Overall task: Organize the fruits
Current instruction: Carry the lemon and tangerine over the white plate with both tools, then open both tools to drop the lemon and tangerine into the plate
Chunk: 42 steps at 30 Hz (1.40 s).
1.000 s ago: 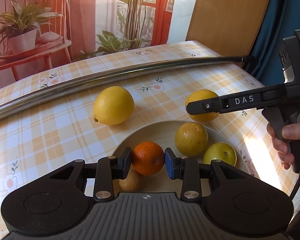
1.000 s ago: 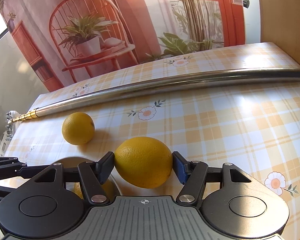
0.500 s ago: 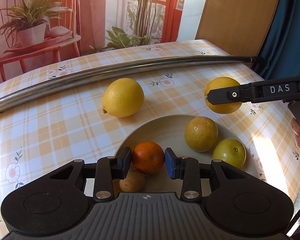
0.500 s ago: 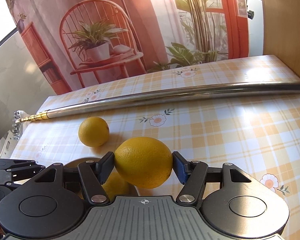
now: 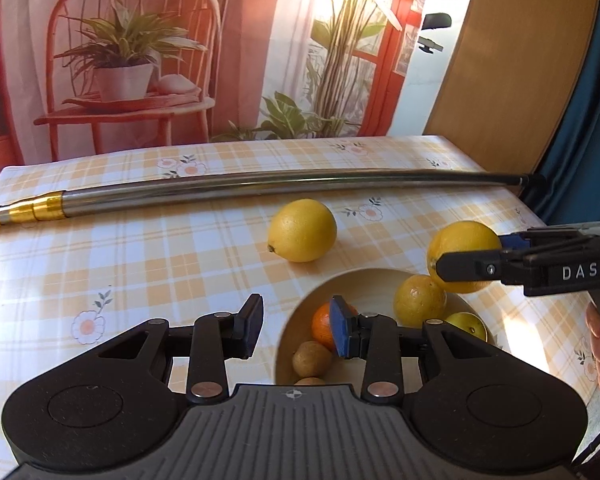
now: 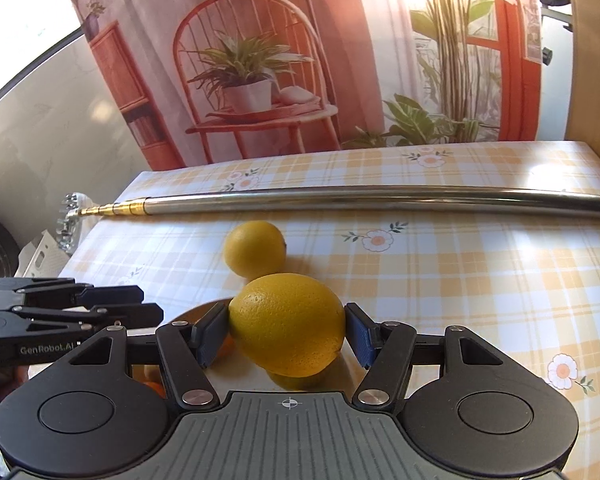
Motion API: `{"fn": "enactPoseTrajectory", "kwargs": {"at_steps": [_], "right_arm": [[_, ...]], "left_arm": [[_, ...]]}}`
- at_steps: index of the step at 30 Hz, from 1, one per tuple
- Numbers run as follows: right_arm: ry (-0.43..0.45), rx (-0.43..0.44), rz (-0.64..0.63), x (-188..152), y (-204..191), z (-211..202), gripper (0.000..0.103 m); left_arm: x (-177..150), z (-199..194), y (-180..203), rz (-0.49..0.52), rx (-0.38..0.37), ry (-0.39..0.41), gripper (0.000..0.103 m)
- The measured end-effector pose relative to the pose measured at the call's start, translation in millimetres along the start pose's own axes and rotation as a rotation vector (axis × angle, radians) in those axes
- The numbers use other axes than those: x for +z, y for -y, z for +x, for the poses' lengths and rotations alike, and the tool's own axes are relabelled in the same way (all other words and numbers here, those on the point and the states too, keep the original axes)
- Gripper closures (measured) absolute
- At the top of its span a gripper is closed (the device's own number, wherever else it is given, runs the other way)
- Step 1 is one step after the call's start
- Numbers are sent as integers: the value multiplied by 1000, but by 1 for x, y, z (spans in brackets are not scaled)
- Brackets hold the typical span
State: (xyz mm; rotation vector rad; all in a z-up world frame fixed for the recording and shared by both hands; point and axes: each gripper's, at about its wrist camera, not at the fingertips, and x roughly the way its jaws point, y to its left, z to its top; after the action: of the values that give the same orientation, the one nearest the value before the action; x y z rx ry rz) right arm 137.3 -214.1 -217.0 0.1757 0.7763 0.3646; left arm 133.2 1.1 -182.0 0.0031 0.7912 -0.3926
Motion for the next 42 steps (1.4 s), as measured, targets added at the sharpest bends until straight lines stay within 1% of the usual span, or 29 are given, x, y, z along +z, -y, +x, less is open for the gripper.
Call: {"fn": "enactPoseTrajectory", "kwargs": {"at_steps": [5,10,20,24,34,37,40,42], "right_arm": [[-50,49,-46,-6,-22,7,44],[-100,79,-92,-12,-41,19,44],[-188,109,-86,-23,-49,43,44],[-196,108,-96,-24,-53,47,44],[-211,117,-108,-25,-58,54,44],[-211,123,-108,-24,-58,54,43],[-186,147,-106,-22,-58,49,44],[-159,143,-115,-19,-58,43,43]], "left_arm": [[-3,-17,-12,-46,44,13,65],[-9,-25,-21,-80,68,20,65],[-20,-31,-30,-119,87,15,64],[-22,-31,-31,-129,95,10,63],[-23,-31,-31,-141,107,2,53],[-23,-30,-30,-140,111,0,52],[-24,-31,-31,-149,111,-3,52],[-24,-31,-32,-156,109,-1,51]]}}
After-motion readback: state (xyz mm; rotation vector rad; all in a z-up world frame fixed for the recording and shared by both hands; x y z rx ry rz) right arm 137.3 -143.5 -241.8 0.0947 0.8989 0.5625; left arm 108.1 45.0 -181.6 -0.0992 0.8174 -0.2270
